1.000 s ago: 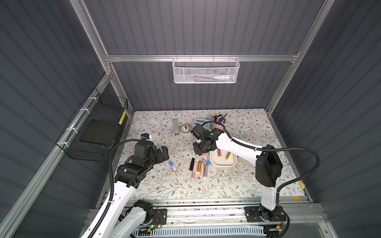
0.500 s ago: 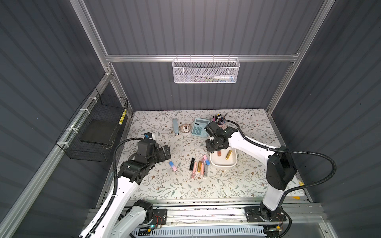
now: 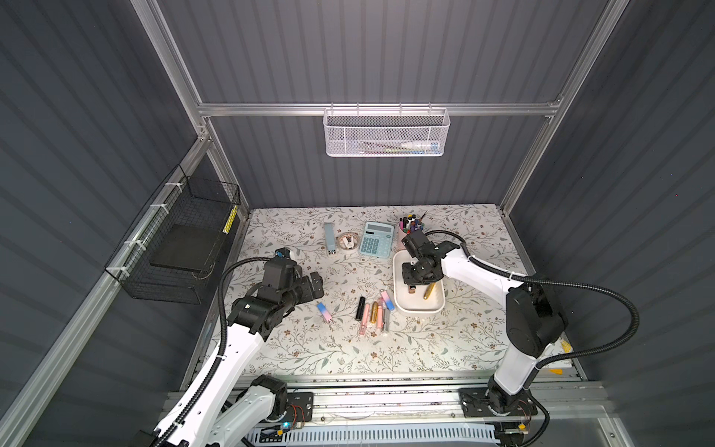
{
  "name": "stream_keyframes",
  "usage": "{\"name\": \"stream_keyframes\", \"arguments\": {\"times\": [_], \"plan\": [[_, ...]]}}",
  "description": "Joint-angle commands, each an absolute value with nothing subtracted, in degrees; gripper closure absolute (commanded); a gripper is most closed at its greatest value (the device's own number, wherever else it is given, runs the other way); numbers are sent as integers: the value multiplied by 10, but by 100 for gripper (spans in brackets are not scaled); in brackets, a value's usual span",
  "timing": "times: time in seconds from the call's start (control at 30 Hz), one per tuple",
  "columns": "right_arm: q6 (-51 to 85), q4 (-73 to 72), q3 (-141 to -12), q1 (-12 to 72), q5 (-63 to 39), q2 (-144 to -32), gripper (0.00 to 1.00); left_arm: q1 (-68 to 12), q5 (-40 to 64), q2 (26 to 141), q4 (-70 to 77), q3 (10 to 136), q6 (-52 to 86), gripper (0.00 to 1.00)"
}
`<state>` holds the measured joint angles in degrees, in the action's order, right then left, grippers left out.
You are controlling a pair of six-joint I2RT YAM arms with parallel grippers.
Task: Put the lipstick into the storage box
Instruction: Place the lipstick in the storage box.
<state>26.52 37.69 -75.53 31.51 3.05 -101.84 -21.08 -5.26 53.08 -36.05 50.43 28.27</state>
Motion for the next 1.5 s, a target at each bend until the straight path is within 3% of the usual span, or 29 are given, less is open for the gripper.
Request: {"name": "stream_keyframes", "arguments": {"times": [0.0, 1.03, 1.47], "plan": [[263, 362, -741, 297, 13, -1013, 73, -213, -20, 540, -343, 494, 296, 0], [258, 326, -740, 242, -4, -1110, 71, -214, 46, 613, -265, 468, 298, 0], [251, 329, -738, 240, 4, -1082, 60, -214, 59, 635, -245, 469, 303, 0]]}}
